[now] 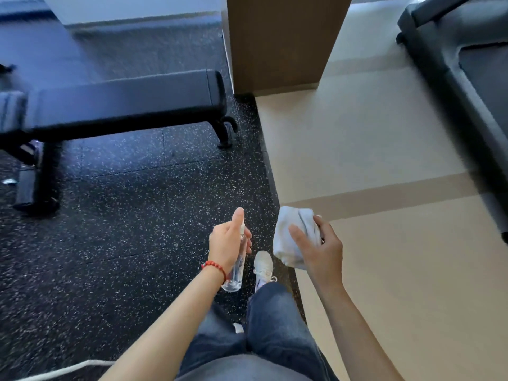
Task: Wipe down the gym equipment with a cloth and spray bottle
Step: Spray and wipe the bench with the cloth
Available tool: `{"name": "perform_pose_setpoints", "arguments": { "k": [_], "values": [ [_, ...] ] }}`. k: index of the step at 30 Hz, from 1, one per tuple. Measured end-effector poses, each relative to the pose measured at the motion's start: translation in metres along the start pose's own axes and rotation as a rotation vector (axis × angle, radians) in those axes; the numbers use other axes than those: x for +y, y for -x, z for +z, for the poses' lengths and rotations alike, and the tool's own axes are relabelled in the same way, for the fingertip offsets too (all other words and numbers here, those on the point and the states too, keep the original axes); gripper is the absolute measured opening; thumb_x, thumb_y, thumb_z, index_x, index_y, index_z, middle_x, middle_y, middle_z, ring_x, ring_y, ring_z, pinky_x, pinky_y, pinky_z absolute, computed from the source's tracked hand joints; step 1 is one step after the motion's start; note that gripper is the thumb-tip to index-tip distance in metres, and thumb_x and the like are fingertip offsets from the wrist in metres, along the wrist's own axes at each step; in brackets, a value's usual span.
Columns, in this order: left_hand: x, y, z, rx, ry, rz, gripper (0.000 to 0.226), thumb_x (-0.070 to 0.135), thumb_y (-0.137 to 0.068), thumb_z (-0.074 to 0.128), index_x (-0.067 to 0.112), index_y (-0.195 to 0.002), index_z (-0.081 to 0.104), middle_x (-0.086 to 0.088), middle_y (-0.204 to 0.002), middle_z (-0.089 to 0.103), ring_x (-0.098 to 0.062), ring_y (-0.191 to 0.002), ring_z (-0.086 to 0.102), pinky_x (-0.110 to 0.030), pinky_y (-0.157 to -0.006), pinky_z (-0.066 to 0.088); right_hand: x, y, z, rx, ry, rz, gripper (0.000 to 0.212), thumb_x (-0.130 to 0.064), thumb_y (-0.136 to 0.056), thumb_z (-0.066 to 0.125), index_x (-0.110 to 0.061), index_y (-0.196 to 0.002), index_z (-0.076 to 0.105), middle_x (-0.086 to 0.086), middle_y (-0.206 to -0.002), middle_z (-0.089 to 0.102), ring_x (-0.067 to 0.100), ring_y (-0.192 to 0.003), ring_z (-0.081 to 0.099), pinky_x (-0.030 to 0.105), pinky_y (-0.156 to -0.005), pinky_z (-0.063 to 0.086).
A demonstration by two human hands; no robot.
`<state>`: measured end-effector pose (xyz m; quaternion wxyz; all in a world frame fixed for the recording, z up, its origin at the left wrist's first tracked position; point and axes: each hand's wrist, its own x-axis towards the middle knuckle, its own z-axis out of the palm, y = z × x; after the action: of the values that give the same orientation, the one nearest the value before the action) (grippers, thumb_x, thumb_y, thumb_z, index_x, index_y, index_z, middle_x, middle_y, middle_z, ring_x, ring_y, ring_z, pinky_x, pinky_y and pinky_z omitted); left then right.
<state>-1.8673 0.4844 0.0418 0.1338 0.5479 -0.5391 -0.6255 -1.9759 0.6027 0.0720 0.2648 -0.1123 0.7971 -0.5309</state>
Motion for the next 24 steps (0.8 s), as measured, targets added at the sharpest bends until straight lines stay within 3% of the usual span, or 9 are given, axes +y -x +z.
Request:
{"name": "perform_pose_setpoints", "arguments": {
  "k": [6, 11, 14, 18, 24],
  "values": [
    [0.056, -0.059, -0.004, 0.174, 0.126, -0.047, 0.063, 0.05, -0.094, 0.043, 0.006, -0.053, 0.06, -0.005, -0.047, 0.06, -0.018, -0.043, 0.056, -0.027, -0.053, 0.048, -0.049, -0.081, 0.024, -0.109, 0.043, -0.051, 0.035, -0.021, -0.077, 0.074, -0.027, -0.103, 0.052, -0.015, -0.093, 0.058, 0.011, -0.089, 0.056, 0.025, -0.083, 0.043],
    [0.086, -0.108, -0.024, 0.259, 0.162, -0.066, 0.065, 0.052, -0.093, 0.042, 0.005, -0.051, 0.059, -0.007, -0.047, 0.058, -0.017, -0.041, 0.054, -0.023, -0.048, 0.047, -0.078, -0.133, 0.063, -0.175, 0.047, -0.075, 0.031, -0.018, -0.077, 0.074, -0.025, -0.099, 0.054, -0.019, -0.088, 0.057, 0.005, -0.08, 0.056, 0.027, -0.079, 0.046],
    [0.104, -0.146, -0.039, 0.272, 0.172, -0.06, 0.065, 0.051, -0.094, 0.041, 0.003, -0.053, 0.058, -0.007, -0.046, 0.056, -0.016, -0.038, 0.051, -0.019, -0.041, 0.043, -0.093, -0.163, 0.095, -0.186, 0.064, -0.089, 0.031, -0.018, -0.076, 0.074, -0.025, -0.098, 0.054, -0.019, -0.088, 0.057, 0.006, -0.08, 0.056, 0.022, -0.078, 0.045],
    [0.131, -0.209, -0.067, 0.267, 0.228, -0.069, 0.066, 0.051, -0.093, 0.042, 0.003, -0.05, 0.057, -0.007, -0.042, 0.052, -0.018, -0.037, 0.05, -0.022, -0.041, 0.042, -0.118, -0.206, 0.146, -0.215, 0.078, -0.104, 0.03, -0.018, -0.077, 0.073, -0.019, -0.102, 0.057, -0.013, -0.087, 0.058, 0.001, -0.075, 0.054, 0.006, -0.064, 0.043],
    [0.181, -0.292, -0.113, 0.249, 0.145, -0.009, 0.065, 0.047, -0.095, 0.041, 0.004, -0.049, 0.057, -0.006, -0.04, 0.052, -0.015, -0.037, 0.051, -0.021, -0.043, 0.045, -0.164, -0.259, 0.225, -0.203, 0.06, -0.098, 0.03, -0.018, -0.077, 0.074, -0.024, -0.1, 0.056, -0.017, -0.089, 0.059, -0.003, -0.077, 0.055, 0.01, -0.07, 0.044]
  ]
}}
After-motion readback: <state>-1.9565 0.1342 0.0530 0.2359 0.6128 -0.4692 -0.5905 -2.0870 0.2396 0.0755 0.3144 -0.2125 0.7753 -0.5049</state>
